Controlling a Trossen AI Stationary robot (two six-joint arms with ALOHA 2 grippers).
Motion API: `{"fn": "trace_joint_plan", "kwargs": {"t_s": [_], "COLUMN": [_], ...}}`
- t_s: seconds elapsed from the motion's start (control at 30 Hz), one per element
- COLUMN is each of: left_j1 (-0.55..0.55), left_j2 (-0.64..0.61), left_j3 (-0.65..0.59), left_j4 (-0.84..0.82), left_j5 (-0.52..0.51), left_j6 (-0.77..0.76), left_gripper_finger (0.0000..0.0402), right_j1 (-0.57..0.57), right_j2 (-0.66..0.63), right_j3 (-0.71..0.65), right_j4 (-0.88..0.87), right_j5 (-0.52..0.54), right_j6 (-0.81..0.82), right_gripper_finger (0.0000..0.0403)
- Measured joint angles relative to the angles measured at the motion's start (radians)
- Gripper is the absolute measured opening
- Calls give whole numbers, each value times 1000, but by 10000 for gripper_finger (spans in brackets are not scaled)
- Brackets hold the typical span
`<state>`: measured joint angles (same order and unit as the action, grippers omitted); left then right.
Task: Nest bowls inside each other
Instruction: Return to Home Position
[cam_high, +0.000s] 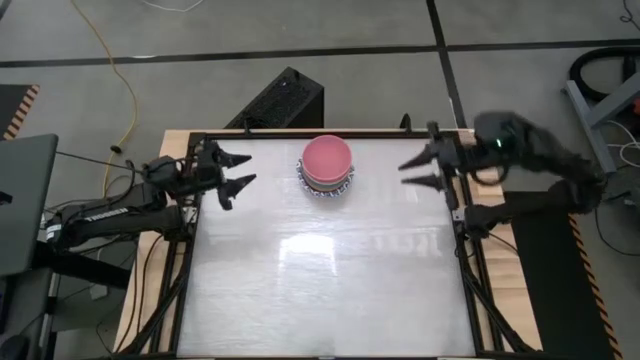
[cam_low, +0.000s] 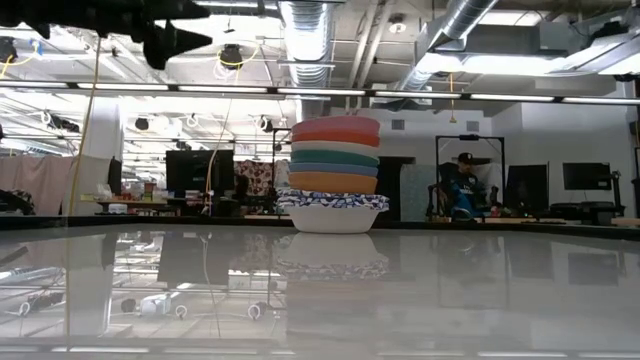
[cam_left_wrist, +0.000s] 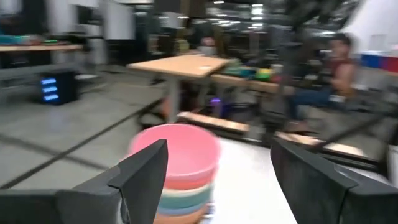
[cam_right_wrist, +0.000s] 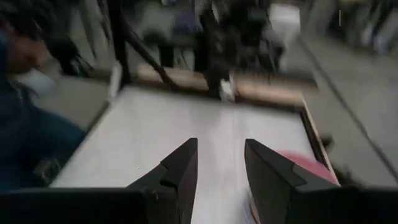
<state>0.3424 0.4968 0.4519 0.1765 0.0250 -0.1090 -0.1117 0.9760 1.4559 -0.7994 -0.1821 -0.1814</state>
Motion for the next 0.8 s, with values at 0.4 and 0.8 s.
{"fn": "trace_joint_plan", "kwargs": {"t_s": [0.4, 0.8], "left_j1": [186, 423], "left_j2": [50, 252], "left_j3": [1, 2], "left_j4": [73, 196], "left_j5": [534, 802], "left_j6": [-159, -149], "left_gripper_finger": [274, 274], "right_j1": [49, 143], "right_j2": [-322, -518], "right_j3": [-906, -1191], "right_j4": [933, 1197], "right_j5": [75, 212], "right_j6": [243, 221], "right_gripper_finger": [152, 152]}}
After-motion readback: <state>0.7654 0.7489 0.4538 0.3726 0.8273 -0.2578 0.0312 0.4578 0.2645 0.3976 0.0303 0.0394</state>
